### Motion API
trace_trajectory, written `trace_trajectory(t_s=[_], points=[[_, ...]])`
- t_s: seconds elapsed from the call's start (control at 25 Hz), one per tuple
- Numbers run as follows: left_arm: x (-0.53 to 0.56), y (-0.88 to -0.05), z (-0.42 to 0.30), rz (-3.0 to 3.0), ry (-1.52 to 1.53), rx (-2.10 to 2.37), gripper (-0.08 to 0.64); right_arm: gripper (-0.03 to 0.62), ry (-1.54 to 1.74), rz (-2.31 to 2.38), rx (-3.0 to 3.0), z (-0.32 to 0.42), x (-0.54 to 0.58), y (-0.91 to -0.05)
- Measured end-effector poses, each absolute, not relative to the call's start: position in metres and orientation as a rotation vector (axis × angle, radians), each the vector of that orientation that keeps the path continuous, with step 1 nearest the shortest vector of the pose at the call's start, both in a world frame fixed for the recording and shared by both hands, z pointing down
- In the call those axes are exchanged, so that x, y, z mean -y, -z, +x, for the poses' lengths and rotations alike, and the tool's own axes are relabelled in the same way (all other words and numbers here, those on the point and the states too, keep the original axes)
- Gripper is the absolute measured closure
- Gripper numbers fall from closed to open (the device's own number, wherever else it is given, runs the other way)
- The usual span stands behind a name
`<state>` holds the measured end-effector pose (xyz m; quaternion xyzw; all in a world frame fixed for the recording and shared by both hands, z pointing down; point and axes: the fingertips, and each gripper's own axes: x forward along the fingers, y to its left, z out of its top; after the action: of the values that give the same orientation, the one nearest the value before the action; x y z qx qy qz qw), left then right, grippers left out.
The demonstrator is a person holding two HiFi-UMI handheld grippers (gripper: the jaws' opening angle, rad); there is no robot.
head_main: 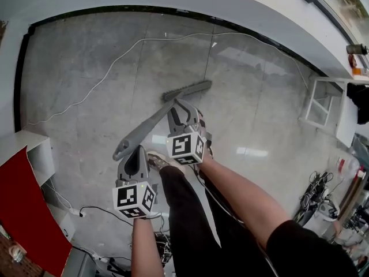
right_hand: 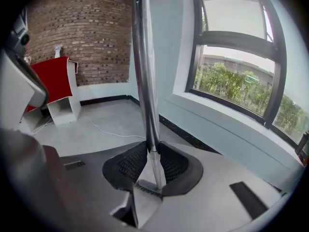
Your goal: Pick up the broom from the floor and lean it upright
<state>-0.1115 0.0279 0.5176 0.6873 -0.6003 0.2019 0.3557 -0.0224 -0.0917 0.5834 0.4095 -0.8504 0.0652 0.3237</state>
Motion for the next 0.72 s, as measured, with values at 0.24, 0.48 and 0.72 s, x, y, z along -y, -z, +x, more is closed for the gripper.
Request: trace_trajectory(t_s=[0.24, 0.48, 0.72], points=[[-0.036, -0.527, -0.106, 1.745, -0.497, 1.547, 0.555, 0.518, -0.147, 1.038, 2.222, -0.022, 0.081, -0.589], [-0.038, -0.527, -0.100, 1.748, -0.495, 1.536, 0.555, 0.518, -0.113, 1.010, 2.227, -0.020, 0.083, -0.588], [-0.040, -0.527, -0.095, 1.758, -0.495, 1.525, 0.555, 0.518, -0.084, 0.987, 2.230, -0.021, 0.083, -0.587]])
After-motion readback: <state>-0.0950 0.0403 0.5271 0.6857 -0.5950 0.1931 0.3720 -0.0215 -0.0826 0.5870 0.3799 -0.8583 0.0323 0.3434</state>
